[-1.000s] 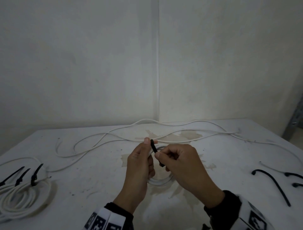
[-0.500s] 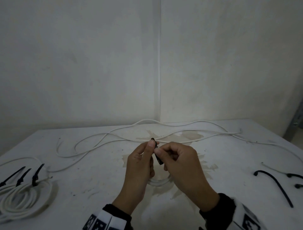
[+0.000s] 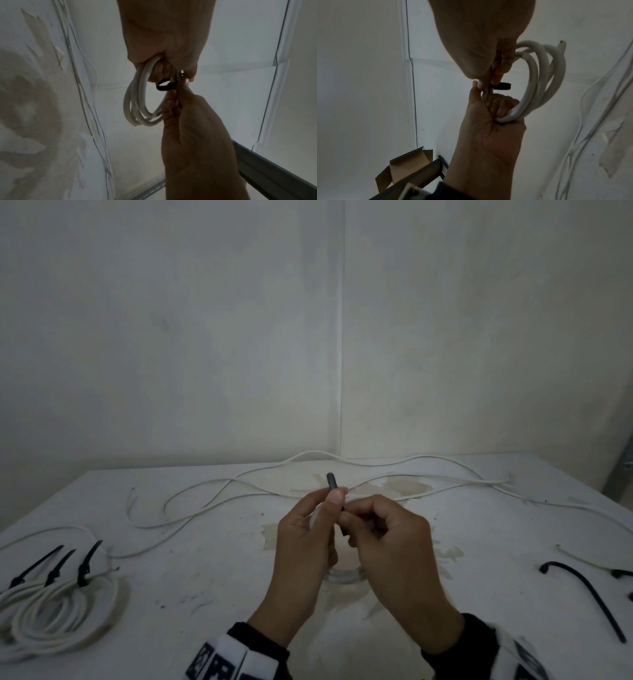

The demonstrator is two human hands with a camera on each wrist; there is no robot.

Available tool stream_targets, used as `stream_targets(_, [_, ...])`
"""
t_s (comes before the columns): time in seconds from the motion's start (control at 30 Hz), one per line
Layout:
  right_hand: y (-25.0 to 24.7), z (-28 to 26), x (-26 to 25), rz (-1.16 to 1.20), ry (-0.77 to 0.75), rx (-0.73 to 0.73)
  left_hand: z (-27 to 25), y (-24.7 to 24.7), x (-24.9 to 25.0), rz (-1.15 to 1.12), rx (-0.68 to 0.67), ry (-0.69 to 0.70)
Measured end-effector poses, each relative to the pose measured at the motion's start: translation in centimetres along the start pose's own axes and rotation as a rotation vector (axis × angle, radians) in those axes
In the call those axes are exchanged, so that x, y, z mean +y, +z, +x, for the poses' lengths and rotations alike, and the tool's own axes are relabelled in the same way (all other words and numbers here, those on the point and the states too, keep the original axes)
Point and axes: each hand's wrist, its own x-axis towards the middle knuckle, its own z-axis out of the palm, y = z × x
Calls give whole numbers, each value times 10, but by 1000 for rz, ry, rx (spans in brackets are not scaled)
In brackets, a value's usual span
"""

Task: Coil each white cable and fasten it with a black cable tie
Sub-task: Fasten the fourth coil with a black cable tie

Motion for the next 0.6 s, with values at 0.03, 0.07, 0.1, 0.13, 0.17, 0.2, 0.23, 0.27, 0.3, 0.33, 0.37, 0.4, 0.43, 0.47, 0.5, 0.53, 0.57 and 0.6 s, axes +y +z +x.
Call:
stream_targets(0.03, [0,1,-1,31,16,5,1,-2,0,-4,2,-5])
stream_targets(0.07, [-2,2,-2,56,28,-13,1,-4,0,-7,6,-11])
stream_targets(0.1, [-5,3,-3,64,24,-50,2,-7,1,-6,6,-18])
stream_targets(0.13, [-8,3,-5,53,4,-94,1,-9,1,5,4,-24])
stream_targets(0.17, [-11,4,-6,31,-34,-122,1,-11,2,20,-1,-28])
stream_targets(0.2, [-13,3,-7,8,-88,-124,0,-12,3,38,-7,-28])
stream_targets(0.23, [-14,3,-6,-19,-147,-99,0,-12,4,59,-13,-23])
stream_targets(0.27, [-16,3,-6,-46,-201,-64,1,-12,4,80,-21,-16])
stream_targets(0.3, [-18,3,-6,-82,-252,-25,1,-11,4,94,-25,-7])
stream_targets(0.33, [-19,4,-7,-123,-292,8,2,-11,4,101,-22,0])
stream_targets(0.37, [-21,5,-8,-164,-321,36,2,-12,4,104,-16,5])
stream_targets(0.4, [-23,8,-10,-190,-329,55,3,-13,5,108,-9,10])
stream_targets(0.43, [-24,11,-11,-192,-306,55,3,-14,5,115,-8,15])
stream_targets(0.47, [-26,15,-13,-173,-244,23,3,-15,5,131,-20,24])
stream_targets(0.5, [-27,20,-14,-147,-153,-41,2,-15,5,156,-42,36])
stream_targets(0.53, [-27,26,-15,-121,-55,-143,2,-15,5,184,-72,48])
stream_targets(0.57, [-27,31,-15,-106,21,-243,0,-15,6,208,-101,57])
stream_targets(0.6, [-27,34,-15,-107,57,-311,-1,-15,7,221,-128,61])
